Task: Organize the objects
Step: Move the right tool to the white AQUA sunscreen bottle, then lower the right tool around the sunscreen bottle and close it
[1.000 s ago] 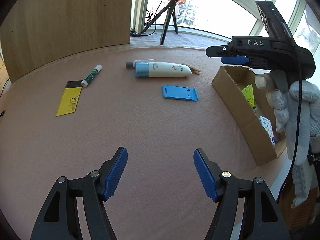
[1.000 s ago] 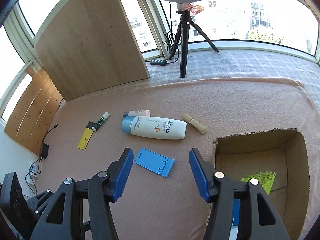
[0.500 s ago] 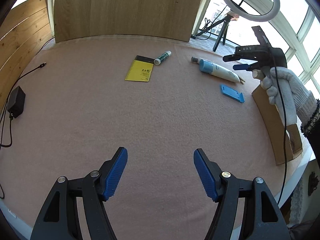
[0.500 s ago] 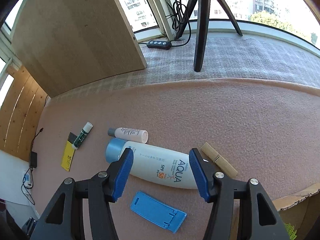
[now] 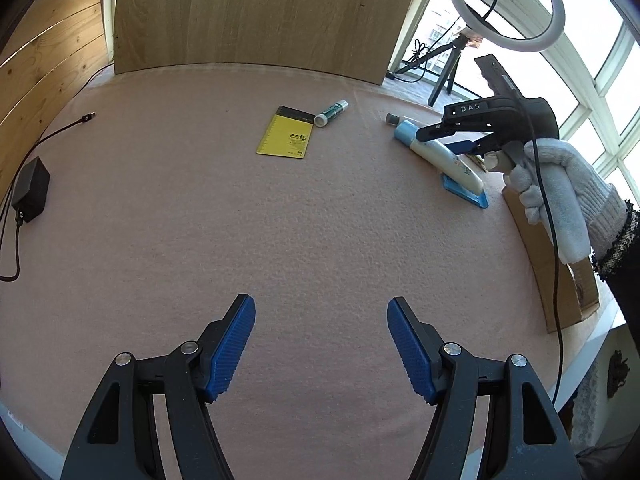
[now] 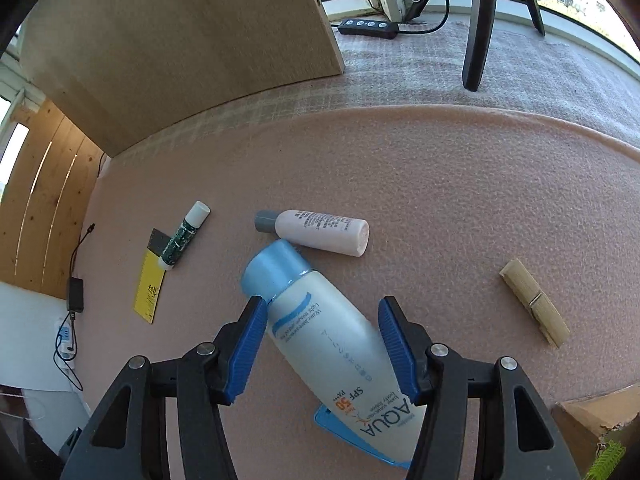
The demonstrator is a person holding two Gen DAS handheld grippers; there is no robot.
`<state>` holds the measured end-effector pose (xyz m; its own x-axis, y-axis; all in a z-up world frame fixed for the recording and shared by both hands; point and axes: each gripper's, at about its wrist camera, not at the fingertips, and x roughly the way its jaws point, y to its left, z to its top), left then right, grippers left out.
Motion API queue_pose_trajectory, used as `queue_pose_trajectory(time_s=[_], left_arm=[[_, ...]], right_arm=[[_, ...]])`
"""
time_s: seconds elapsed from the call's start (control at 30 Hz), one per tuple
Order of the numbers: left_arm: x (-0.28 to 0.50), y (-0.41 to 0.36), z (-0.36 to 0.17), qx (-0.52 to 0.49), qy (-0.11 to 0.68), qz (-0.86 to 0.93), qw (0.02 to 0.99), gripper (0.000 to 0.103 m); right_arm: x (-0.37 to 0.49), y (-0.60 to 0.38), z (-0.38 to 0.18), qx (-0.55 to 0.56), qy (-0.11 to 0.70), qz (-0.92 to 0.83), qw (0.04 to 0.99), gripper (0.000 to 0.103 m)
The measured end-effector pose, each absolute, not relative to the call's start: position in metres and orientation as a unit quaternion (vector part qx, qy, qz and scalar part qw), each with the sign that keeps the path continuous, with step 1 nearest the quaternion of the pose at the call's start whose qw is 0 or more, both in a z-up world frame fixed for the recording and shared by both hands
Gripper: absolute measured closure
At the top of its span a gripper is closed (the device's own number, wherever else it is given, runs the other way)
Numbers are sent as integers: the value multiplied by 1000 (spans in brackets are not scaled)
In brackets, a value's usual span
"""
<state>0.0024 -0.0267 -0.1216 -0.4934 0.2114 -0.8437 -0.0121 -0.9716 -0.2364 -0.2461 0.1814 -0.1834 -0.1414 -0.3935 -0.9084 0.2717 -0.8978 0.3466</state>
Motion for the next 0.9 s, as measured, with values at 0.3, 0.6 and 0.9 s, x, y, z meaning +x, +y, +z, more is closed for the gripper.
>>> queue_pose_trajectory(time_s=[0.3,0.6,0.9], left_arm=[[7,-24,-121,-498,-103,858,70,31],[10,-25,-125,-502,-110,855,71,31],[5,-24,-132,-503,-134,850,84,31]], right_arm=[[-196,127,-189,619,4,-735,278,55],[-153,108,-194,621,-3,-716,319,74],[-97,126,-201,633,-53,-692,344,75]])
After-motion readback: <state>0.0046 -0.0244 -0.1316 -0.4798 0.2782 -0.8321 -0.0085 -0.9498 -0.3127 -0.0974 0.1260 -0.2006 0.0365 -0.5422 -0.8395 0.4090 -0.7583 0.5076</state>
